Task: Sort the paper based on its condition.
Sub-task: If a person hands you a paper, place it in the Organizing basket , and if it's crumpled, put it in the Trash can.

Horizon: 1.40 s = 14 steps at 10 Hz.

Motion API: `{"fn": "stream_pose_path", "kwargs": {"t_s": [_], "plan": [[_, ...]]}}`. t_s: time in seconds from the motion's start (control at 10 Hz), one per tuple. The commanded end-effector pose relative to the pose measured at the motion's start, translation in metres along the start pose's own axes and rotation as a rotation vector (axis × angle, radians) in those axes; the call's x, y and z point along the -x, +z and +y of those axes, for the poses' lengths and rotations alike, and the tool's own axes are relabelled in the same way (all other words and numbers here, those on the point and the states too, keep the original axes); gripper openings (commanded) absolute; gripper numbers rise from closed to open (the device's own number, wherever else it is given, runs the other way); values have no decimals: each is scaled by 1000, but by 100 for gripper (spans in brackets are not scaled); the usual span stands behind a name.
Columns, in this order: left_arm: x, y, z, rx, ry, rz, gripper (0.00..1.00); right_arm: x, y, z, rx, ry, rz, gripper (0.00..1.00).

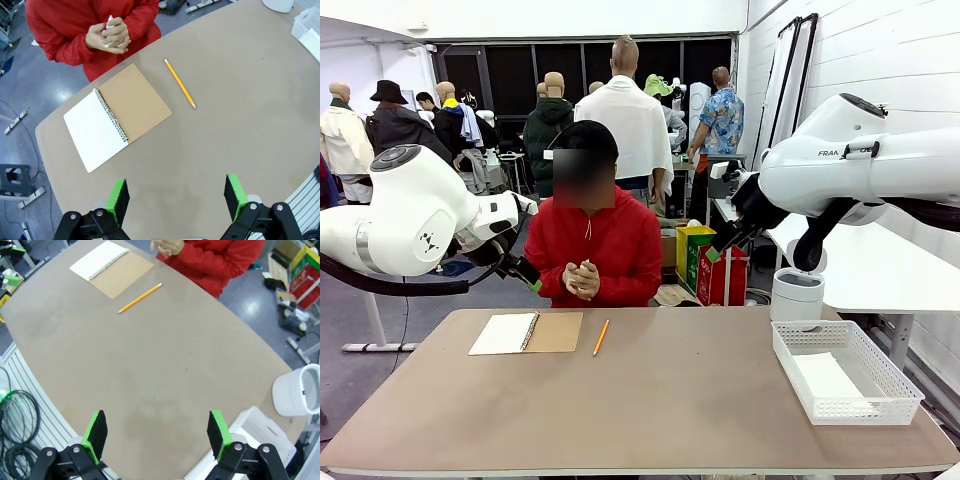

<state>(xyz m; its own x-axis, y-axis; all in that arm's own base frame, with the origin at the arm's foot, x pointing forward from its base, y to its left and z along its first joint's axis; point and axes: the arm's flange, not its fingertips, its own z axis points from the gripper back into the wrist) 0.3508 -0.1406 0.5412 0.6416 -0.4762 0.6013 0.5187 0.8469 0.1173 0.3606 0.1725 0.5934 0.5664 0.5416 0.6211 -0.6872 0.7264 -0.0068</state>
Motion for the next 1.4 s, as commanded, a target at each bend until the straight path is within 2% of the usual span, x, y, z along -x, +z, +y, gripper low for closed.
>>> {"fn": "stream_pose_path", "kwargs": {"t_s": [0.0,1.3], "plan": [[0,0,0,-1,1,-5,100,0,0,1,5,1,2,100],[0,0,0,-1,1,-5,100,0,0,1,5,1,2,100]]}}
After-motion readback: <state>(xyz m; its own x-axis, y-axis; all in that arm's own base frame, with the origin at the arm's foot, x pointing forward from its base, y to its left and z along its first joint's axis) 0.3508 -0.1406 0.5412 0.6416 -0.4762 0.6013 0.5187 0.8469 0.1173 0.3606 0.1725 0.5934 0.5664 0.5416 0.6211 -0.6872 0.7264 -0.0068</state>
